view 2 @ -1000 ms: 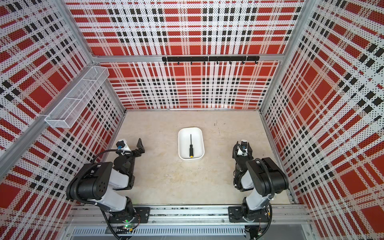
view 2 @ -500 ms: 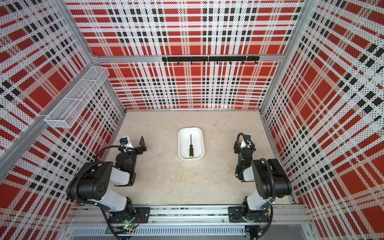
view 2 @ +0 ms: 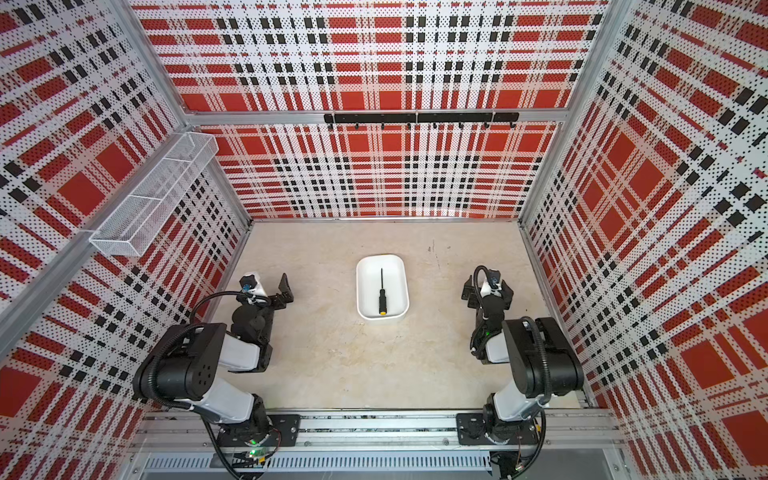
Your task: Put the screwdriver in the bin
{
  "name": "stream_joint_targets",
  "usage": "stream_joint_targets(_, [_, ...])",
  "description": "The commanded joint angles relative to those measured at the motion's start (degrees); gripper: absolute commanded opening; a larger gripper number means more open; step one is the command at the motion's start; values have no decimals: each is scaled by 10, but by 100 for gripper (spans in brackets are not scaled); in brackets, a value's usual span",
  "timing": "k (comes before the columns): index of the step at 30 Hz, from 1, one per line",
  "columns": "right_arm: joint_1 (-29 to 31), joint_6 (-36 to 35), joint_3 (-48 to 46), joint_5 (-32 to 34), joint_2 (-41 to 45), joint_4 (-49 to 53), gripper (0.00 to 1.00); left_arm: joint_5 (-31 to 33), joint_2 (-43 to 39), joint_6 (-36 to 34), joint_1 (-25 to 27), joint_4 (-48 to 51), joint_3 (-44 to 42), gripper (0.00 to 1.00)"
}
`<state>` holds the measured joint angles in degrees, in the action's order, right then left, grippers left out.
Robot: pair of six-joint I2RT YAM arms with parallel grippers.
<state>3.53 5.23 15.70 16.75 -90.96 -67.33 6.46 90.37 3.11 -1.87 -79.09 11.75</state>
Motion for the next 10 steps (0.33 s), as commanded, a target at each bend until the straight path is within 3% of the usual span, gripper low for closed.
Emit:
stream_joint_targets(1, [-1, -3, 1, 3, 8, -9, 100, 5, -1, -8, 3, -8, 4, 98])
stream_joint_targets(10, [-1, -4, 0, 1, 8, -9, 100, 6, -2, -8, 3, -9, 3, 98])
